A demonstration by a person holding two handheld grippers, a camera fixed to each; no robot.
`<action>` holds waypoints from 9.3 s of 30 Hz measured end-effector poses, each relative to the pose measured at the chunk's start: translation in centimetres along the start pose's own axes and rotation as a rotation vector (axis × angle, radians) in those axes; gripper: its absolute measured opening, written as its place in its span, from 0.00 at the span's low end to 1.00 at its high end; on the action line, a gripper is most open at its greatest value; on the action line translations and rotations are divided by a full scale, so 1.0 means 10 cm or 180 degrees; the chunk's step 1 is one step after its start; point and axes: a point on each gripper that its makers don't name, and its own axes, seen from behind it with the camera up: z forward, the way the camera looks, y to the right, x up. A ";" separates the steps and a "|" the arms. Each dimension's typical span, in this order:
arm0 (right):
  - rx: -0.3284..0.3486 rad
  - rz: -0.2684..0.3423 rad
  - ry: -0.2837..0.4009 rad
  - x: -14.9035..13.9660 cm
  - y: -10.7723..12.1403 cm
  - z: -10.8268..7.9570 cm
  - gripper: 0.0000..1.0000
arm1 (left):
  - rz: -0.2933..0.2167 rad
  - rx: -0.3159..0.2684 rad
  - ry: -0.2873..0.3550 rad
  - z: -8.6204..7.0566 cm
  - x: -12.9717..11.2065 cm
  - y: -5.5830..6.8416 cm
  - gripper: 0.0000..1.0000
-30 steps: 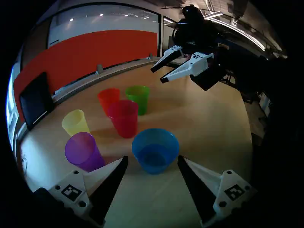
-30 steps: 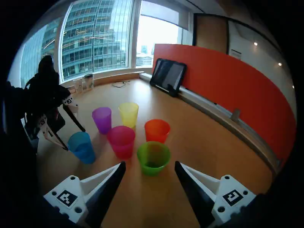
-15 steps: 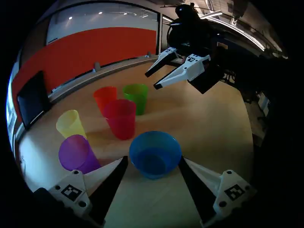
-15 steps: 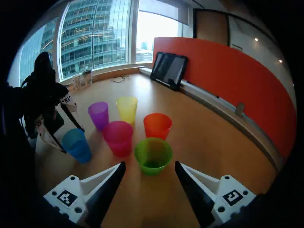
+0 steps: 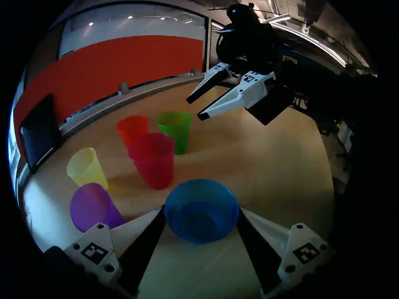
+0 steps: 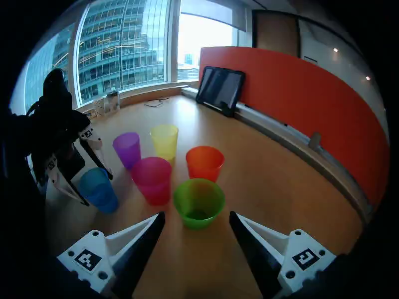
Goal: Pour water
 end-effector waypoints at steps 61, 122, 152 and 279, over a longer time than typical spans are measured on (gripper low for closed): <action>0.0010 0.0015 -0.0130 0.00 -0.02 0.63 0.92 | -0.0074 0.0281 0.0409 -0.44 0.41 -0.25 0.88; -0.0625 -0.0032 0.1766 1.58 -0.50 -1.17 0.92 | 0.0052 0.0604 0.1578 -1.14 1.77 -0.43 0.88; -0.0549 0.0028 0.1943 1.70 -0.58 -1.23 0.92 | 0.0166 0.0659 0.1772 -1.27 2.08 -0.54 0.87; 0.0150 -0.0158 0.1905 1.72 -1.51 -0.56 0.91 | 0.3634 0.2229 0.1379 -1.86 3.16 -0.33 0.87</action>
